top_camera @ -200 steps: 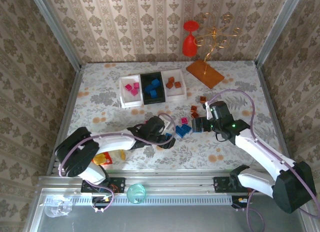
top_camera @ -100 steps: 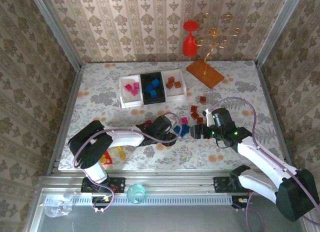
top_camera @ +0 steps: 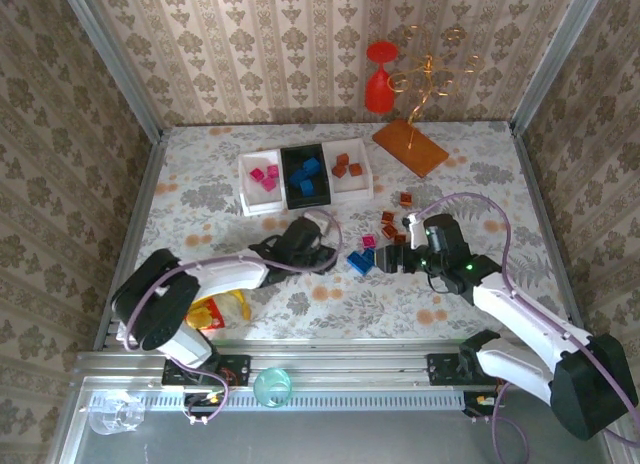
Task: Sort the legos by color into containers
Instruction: Pick up the lego from the middle-left of the table, then place the lego in the container.
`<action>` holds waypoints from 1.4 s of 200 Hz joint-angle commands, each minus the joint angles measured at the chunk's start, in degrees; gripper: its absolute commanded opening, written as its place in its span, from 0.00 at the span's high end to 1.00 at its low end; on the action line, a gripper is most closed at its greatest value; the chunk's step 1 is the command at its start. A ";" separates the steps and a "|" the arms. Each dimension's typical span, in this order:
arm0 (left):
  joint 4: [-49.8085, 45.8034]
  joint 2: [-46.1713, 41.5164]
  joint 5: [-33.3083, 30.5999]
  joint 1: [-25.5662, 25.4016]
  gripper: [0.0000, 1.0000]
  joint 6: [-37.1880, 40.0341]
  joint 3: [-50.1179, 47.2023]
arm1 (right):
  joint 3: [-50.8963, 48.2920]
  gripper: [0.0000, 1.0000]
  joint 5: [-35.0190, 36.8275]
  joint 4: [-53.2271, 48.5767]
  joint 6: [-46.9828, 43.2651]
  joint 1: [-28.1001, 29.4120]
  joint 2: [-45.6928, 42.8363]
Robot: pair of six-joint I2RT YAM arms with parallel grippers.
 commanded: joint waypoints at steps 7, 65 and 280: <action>-1.40 -0.86 -0.41 6.48 0.66 3.03 6.11 | 1.26 0.16 -1.95 7.45 2.24 0.83 1.84; -6.45 11.36 -1.83 14.84 0.65 8.75 23.23 | 2.14 0.16 -0.49 11.25 3.96 1.98 6.24; -4.13 4.16 5.38 16.60 0.30 9.16 23.45 | 3.81 0.32 21.35 1.97 5.21 19.44 20.41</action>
